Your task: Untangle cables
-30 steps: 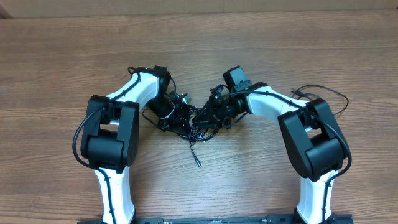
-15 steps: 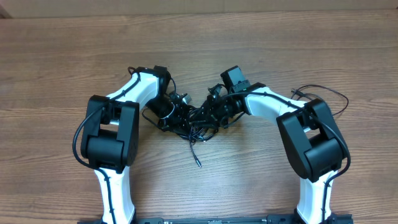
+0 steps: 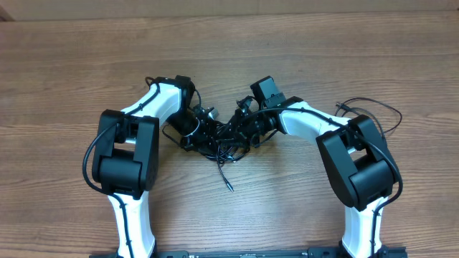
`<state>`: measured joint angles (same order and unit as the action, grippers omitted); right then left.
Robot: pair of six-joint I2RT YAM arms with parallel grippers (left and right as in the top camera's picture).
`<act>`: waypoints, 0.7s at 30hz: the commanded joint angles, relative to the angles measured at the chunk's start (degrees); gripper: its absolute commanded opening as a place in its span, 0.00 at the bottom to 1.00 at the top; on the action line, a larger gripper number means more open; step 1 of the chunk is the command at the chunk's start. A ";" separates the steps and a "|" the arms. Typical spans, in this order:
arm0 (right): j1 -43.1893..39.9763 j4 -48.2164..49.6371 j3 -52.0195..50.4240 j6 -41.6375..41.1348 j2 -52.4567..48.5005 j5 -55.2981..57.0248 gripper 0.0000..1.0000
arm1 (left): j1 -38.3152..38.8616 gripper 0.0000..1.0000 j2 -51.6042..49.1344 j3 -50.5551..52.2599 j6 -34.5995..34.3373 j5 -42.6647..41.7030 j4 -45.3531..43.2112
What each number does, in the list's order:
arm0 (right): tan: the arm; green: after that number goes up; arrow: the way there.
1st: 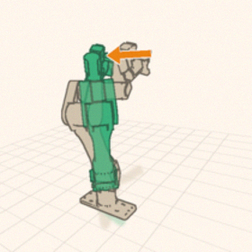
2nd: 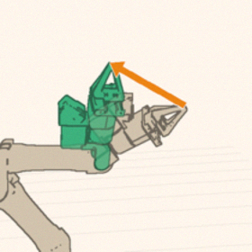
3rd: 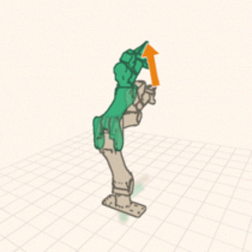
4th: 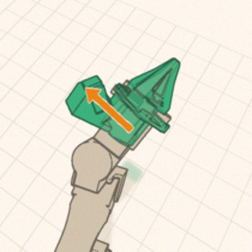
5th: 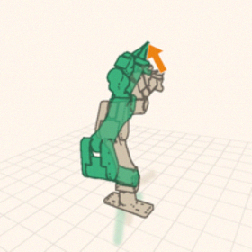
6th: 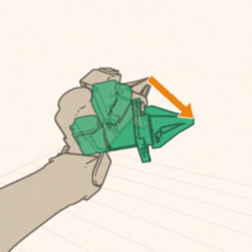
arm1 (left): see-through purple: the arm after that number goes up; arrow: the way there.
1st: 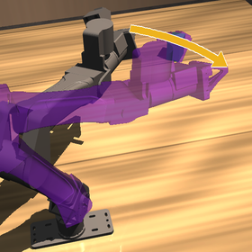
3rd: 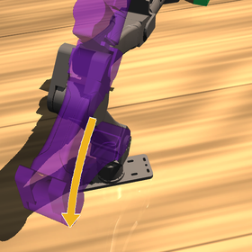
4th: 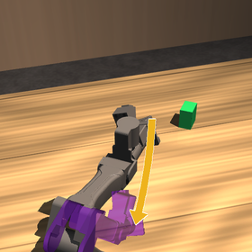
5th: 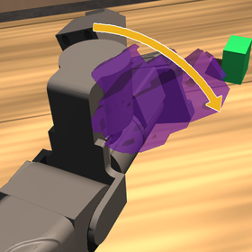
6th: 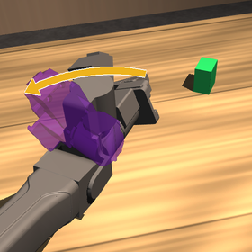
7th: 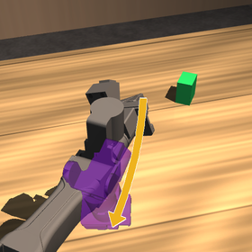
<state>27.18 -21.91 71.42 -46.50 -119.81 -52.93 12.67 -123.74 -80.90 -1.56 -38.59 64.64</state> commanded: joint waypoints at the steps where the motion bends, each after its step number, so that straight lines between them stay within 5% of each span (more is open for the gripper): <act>1: 1.79 0.59 0.96 -0.22 0.22 0.85 0.20 | 0.48 0.04 0.28 0.24 -0.57 -1.79 -0.22; 21: 3.08 2.34 0.96 -2.16 0.22 0.83 0.15 | 0.48 0.04 0.28 0.24 -0.15 -15.23 -0.17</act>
<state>28.12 -20.60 71.42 -48.40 -119.81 -52.07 11.46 -123.76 -80.34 -2.92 -41.69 64.66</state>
